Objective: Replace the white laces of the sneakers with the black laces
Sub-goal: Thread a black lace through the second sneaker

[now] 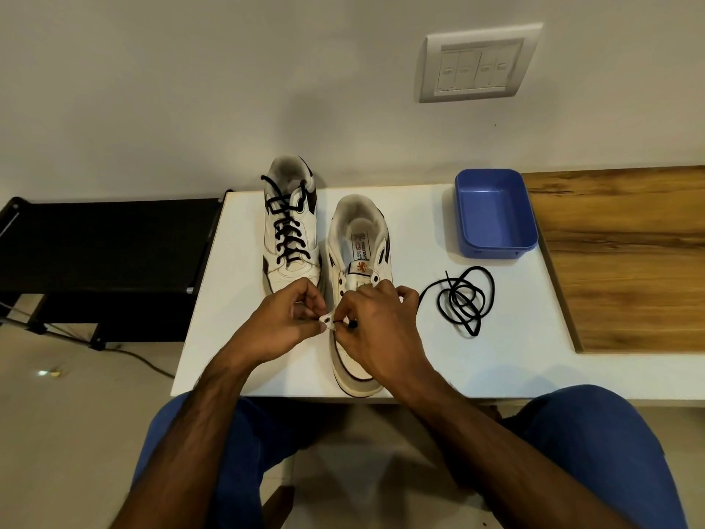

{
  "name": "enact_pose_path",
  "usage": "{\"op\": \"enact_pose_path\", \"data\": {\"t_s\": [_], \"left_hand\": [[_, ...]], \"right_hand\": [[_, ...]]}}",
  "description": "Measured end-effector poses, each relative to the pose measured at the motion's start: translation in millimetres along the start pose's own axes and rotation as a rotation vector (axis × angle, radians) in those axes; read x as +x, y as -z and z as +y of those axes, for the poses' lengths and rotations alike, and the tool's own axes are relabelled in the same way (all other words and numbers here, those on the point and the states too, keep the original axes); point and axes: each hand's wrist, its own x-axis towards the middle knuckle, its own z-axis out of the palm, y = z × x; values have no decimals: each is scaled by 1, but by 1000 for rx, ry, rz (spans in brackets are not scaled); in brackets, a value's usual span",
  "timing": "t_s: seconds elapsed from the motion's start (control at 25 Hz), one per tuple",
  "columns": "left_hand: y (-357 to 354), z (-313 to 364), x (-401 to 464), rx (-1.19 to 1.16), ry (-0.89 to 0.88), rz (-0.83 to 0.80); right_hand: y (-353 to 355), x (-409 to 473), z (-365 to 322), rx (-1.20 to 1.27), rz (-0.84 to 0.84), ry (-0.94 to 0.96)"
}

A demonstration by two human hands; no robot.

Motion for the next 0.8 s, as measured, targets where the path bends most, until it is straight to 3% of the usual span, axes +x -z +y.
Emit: {"op": "enact_pose_path", "data": {"t_s": [0.12,0.2,0.32,0.4,0.56,0.64,0.8], "left_hand": [[-1,0,0,2,-2,-16],[-1,1,-1,4,-26,-28],[0,1,-1,36,-53,-35],[-1,0,0,27,-57,-37],[-2,1,0,24,-57,-39],[-1,1,1,-1,-47,-74],[-3,1,0,-36,-38,-113]], "right_hand": [[-1,-2,5,-83,88,62],[12,3,5,88,89,181],[52,16,-1,848,-76,274],[85,22,-3,1389,-53,213],[131,25,8,2072,-15,147],[131,22,12,1974,-60,65],[85,18,17,886,-199,-46]]}}
